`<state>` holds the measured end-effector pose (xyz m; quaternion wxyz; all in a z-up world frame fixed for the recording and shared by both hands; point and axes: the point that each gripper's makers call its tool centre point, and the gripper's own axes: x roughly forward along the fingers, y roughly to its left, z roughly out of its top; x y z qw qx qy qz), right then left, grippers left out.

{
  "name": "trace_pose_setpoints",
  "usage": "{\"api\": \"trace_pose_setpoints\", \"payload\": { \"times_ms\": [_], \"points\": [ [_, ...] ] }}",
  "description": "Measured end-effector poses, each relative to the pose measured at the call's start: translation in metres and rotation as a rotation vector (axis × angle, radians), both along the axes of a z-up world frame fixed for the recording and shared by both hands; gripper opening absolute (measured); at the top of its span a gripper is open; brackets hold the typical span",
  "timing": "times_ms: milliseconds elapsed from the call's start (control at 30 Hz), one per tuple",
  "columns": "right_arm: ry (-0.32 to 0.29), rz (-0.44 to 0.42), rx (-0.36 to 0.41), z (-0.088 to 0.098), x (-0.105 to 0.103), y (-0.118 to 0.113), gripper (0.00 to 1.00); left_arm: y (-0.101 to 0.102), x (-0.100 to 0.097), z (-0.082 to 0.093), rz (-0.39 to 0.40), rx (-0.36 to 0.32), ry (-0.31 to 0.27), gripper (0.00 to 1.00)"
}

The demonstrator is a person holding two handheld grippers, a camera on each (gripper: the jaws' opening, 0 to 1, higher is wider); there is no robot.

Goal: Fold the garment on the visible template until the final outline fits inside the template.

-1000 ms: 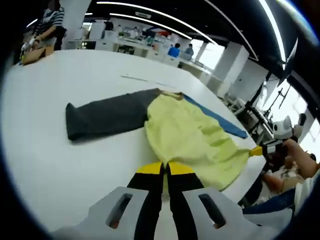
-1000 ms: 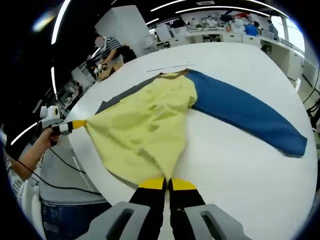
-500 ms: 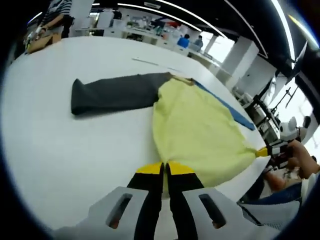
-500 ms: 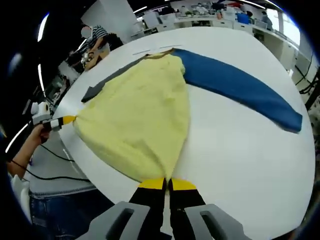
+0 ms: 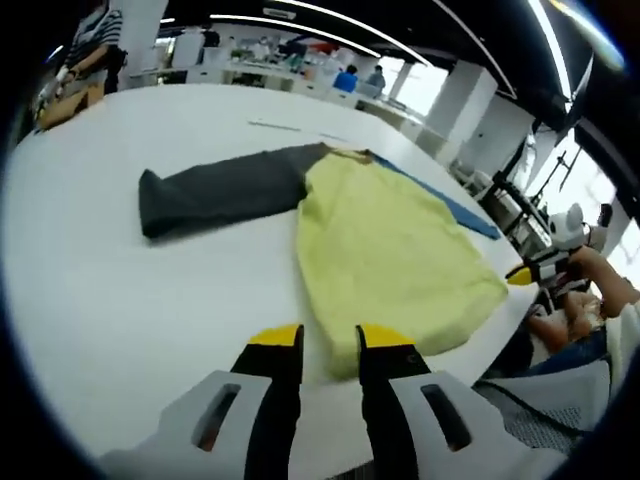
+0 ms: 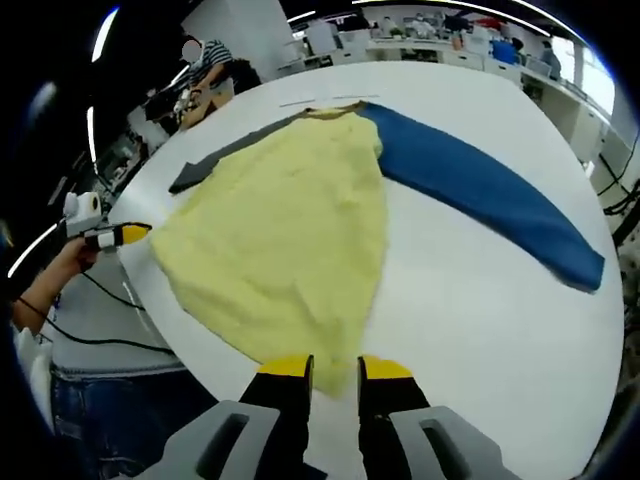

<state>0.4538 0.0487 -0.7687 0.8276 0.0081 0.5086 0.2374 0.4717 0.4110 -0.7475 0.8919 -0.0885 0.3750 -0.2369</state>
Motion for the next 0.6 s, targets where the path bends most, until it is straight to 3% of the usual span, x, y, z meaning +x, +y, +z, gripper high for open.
{"api": "trace_pose_setpoints", "payload": {
  "times_ms": [100,200,600],
  "points": [
    [0.000,-0.007,-0.002,-0.001,-0.001,-0.003,0.14,-0.001,-0.008,-0.003,-0.048,0.013,0.012,0.22],
    [0.000,-0.013,-0.004,-0.004,-0.003,-0.005,0.15,0.002,-0.015,-0.010,-0.108,0.076,0.008,0.22],
    [0.000,-0.002,-0.040,-0.021,-0.006,-0.003,0.14,-0.006,0.001,-0.019,-0.097,0.044,-0.038,0.17]
  ]
}}
